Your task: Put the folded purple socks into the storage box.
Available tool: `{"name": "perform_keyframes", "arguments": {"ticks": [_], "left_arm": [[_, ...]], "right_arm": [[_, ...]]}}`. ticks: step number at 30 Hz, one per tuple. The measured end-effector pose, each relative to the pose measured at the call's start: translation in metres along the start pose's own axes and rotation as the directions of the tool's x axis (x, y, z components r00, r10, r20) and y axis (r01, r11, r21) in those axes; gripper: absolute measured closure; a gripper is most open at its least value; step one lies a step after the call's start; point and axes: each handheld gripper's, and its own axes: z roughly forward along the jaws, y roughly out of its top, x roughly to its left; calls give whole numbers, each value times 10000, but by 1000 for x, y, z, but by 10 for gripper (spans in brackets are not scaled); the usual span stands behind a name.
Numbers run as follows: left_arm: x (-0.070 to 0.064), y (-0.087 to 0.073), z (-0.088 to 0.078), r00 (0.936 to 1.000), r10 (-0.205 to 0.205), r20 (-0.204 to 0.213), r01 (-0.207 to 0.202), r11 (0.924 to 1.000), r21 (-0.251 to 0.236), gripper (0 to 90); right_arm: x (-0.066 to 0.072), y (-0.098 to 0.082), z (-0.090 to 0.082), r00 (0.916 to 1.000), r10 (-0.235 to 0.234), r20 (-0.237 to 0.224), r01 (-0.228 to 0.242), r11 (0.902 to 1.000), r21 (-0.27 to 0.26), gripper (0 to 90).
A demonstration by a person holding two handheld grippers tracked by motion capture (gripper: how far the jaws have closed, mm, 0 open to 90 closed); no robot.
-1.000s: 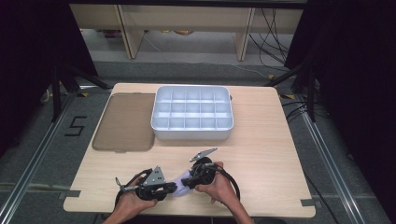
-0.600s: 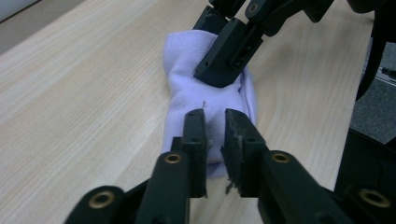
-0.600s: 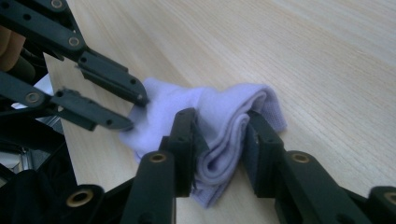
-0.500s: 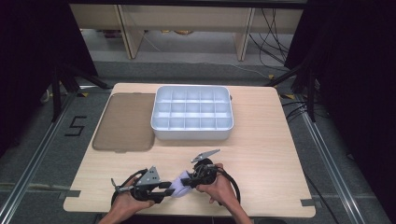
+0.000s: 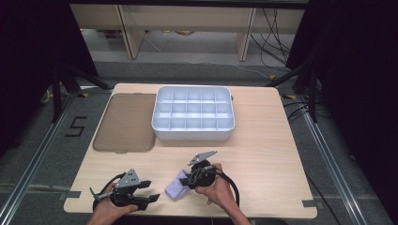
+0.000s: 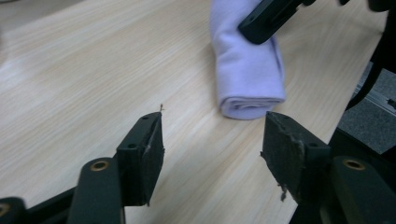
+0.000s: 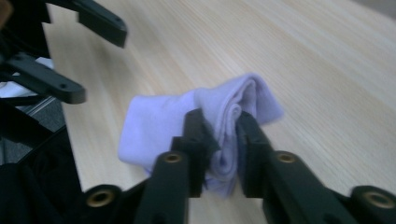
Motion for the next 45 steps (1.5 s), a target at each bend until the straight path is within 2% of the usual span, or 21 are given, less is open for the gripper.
{"name": "perform_keyframes", "arguments": {"ticks": [1,3,4,7,9,11,12,14,16,19,20,22,25,27,30,35,37,38,43,44,45], "left_arm": [[0,-1,0,9996,-252,-123,252,9997,-24,350],[2,-1,0,9999,-54,-131,57,9998,188,329],[1,-2,3,9993,-332,-197,334,9994,99,325],[2,-3,4,9992,-358,-182,361,9992,159,319],[5,-2,2,9999,-39,-139,44,9993,373,319],[4,-2,4,9988,-475,-147,478,9987,160,319],[7,-2,3,9996,-52,-266,63,9991,421,319],[6,-2,3,9989,-437,-170,439,9990,119,318],[8,-2,1,9994,-269,-221,274,9994,227,318],[8,-2,2,9984,-432,-356,443,9986,291,318],[7,-3,2,9980,-592,-200,597,9980,220,318],[10,-2,0,9995,-224,-229,232,9992,331,319],[9,-2,0,9988,-408,-256,412,9990,153,320],[9,-1,0,9978,-582,-329,584,9983,45,321],[10,0,-2,9985,-466,-275,460,9987,-223,323],[12,0,-4,9991,-299,-293,298,9995,-42,324],[11,0,-3,9985,-469,-267,464,9988,-174,324],[11,0,-3,9985,-476,-261,471,9987,-171,324],[11,0,-2,9981,-440,-422,443,9990,48,324],[10,0,-2,9986,-486,-194,483,9987,-152,324],[11,0,-2,9989,-394,-242,395,9992,1,324]], "right_arm": [[1,1,0,9999,-116,13,116,9998,-129,785],[5,4,-4,9995,-308,93,309,9995,-94,787],[5,5,-4,9989,-456,80,457,9989,-96,788],[7,6,-5,9984,-521,226,526,9984,-195,791],[7,7,-8,9979,-596,246,598,9981,-108,793],[9,8,-13,9983,-491,328,496,9987,-150,793],[9,9,-13,9970,-683,351,693,9972,-279,793],[11,10,-17,9966,-691,451,703,9972,-267,794],[11,11,-20,9942,-921,555,942,9949,-362,794],[12,14,-24,9937,-924,631,950,9947,-395,794],[12,14,-25,9922,-1022,715,1063,9928,-554,794],[14,17,-33,9908,-1051,856,1093,9929,-464,794],[15,21,-41,9859,-1274,1089,1344,9891,-598,794],[14,23,-46,9846,-1293,1180,1386,9875,-745,794],[14,26,-54,9835,-1172,1377,1284,9888,-757,794],[11,35,-65,9765,-1366,1668,1543,9831,-984,794],[10,40,-70,9783,-1175,1707,1339,9871,-880,794],[7,42,-71,9729,-1367,1867,1576,9822,-1021,794],[-2,53,-85,9710,-1237,2048,1463,9843,-990,793],[-5,56,-88,9689,-1324,2091,1552,9832,-965,793],[-6,58,-92,9694,-1053,2218,1298,9866,-990,793]]}}
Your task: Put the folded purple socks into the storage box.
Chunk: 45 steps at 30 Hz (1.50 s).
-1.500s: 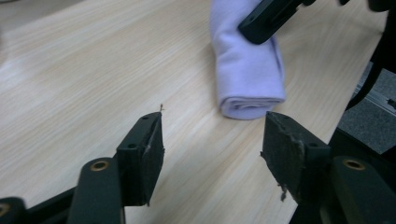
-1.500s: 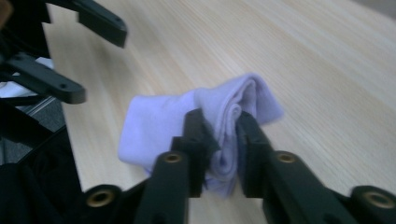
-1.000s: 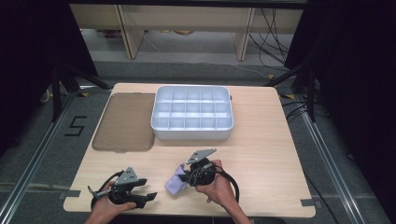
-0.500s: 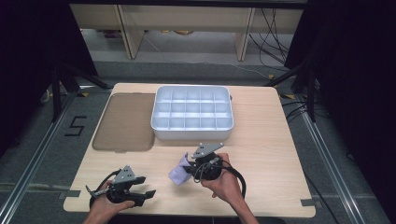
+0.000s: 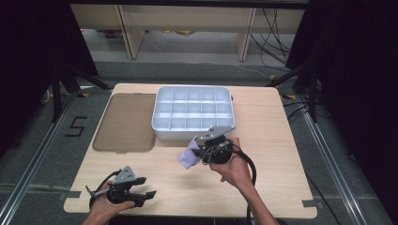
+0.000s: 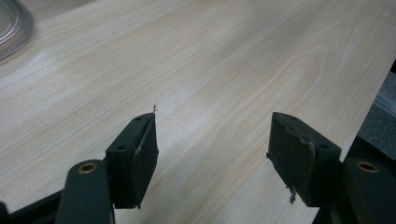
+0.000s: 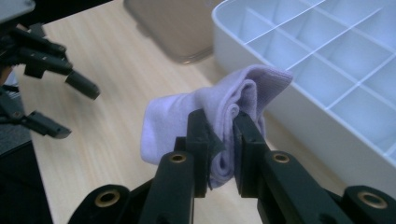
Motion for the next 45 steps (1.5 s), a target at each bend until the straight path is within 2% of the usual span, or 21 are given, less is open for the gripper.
{"name": "perform_keyframes", "arguments": {"ticks": [3,7,9,15,16,18,19,22,24,25,26,27,28,31,36,38,40,41,43,44,45], "left_arm": [[0,0,1,10000,-45,58,45,10000,14,326],[-1,0,1,10000,2,40,-1,10000,-34,326],[-1,0,1,10000,-7,28,7,10000,-31,325],[-1,0,2,10000,-14,75,14,10000,-2,324],[-1,-1,2,10000,38,79,-39,10000,59,324],[-2,-1,2,10000,-62,11,62,9999,144,323],[-1,-1,1,9998,201,93,-203,9995,227,322],[-3,-1,2,10000,21,55,-21,10000,28,321],[-2,0,2,9999,66,94,-67,10000,13,319],[-1,0,2,10000,12,67,-13,10000,52,317],[-1,-1,2,10000,-63,23,62,9999,126,315],[0,0,2,9999,77,74,-78,9999,91,313],[-1,-1,3,9999,-28,98,29,10000,-31,312],[1,0,2,9999,128,77,-128,9999,86,306],[1,0,2,9998,187,10,-187,9997,154,285],[0,0,3,9998,-166,-62,167,9999,38,276],[2,0,1,9999,115,-106,-114,9998,167,270],[2,0,1,9997,216,-86,-214,9996,205,269],[1,0,3,9999,32,-97,-32,10000,72,268],[1,0,3,9999,7,-107,-6,9999,111,269],[1,0,2,10000,47,-66,-45,9997,254,269]], "right_arm": [[-10,6,-7,9997,-82,237,83,10000,-50,793],[-22,12,-17,9980,222,598,-218,9997,-74,793],[-29,16,-25,9969,175,774,-173,9998,-27,793],[-51,22,-36,9902,220,1378,-237,9997,110,793],[-53,22,-37,9892,491,1378,-519,9985,169,793],[-58,22,-38,9868,627,1490,-661,9976,181,793],[-61,22,-39,9868,579,1512,-613,9980,182,793],[-71,22,-42,9798,703,1870,-719,9974,20,793],[-79,23,-46,9777,666,1994,-727,9971,238,793],[-82,23,-46,9765,668,2049,-742,9968,287,792],[-84,23,-45,9724,949,2130,-1005,9948,155,793],[-88,24,-47,9732,922,2105,-1022,9941,368,793],[-91,24,-47,9695,988,2244,-1093,9934,346,792],[-98,26,-47,9649,1158,2356,-1307,9902,487,792],[-109,28,-43,9596,1007,2628,-1222,9903,667,792],[-113,29,-40,9538,1057,2812,-1310,9887,725,793],[-117,30,-37,9530,920,2886,-1220,9886,878,792],[-118,31,-35,9503,1045,2932,-1395,9850,1011,792],[-123,31,-32,9491,861,3030,-1238,9865,1074,792],[-123,32,-29,9471,1011,3047,-1411,9836,1121,792],[-126,32,-27,9462,871,3116,-1296,9845,1184,792]]}}
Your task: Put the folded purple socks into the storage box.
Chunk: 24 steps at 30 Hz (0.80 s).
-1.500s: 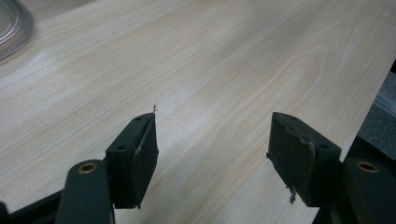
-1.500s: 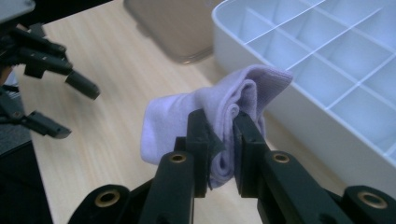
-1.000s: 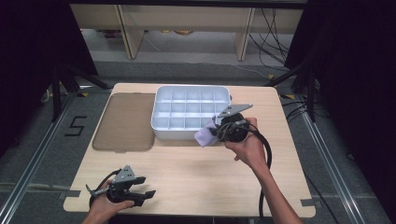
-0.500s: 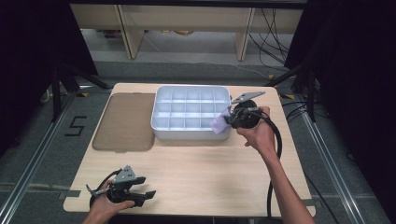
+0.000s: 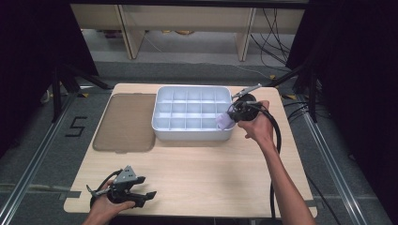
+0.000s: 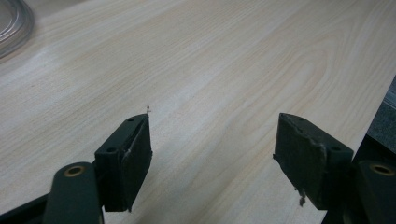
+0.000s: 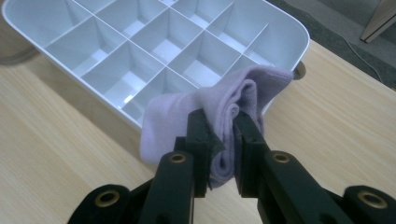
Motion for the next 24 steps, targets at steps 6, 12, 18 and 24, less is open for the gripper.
{"name": "perform_keyframes", "arguments": {"ticks": [6,12,18,24], "left_arm": [[-1,0,1,9997,252,39,-252,9997,59,269],[-4,-1,2,9999,113,93,-114,9999,90,269],[-2,0,2,9995,303,106,-305,9994,132,268],[-5,-1,4,9999,50,139,-50,10000,25,269]], "right_arm": [[-4,5,17,9998,-7,210,-3,9988,481,792],[-5,8,40,9992,-136,372,90,9925,1219,792],[-9,10,61,9975,-190,680,68,9846,1746,792],[-9,12,70,9960,-390,807,219,9790,2027,791]]}}
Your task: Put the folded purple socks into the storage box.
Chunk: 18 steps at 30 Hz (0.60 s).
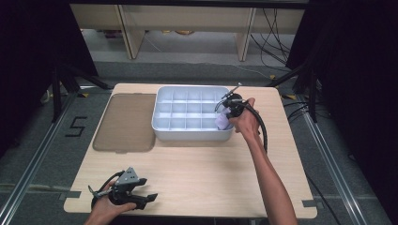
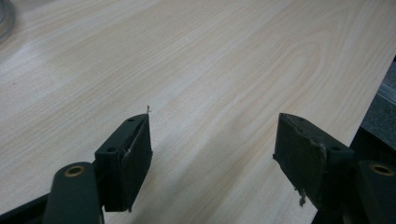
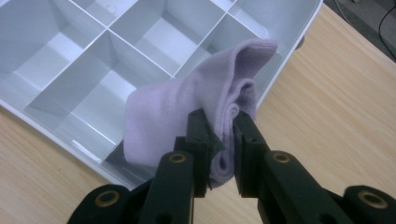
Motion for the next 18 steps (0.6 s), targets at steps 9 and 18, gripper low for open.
{"name": "perform_keyframes", "arguments": {"ticks": [9,18], "left_arm": [[0,0,0,10000,-35,-10,35,10000,-48,271],[1,0,0,10000,62,-70,-61,9998,194,272]], "right_arm": [[8,-1,12,9995,-208,226,198,9988,454,791],[14,-5,30,9954,-918,278,893,9928,797,790]]}}
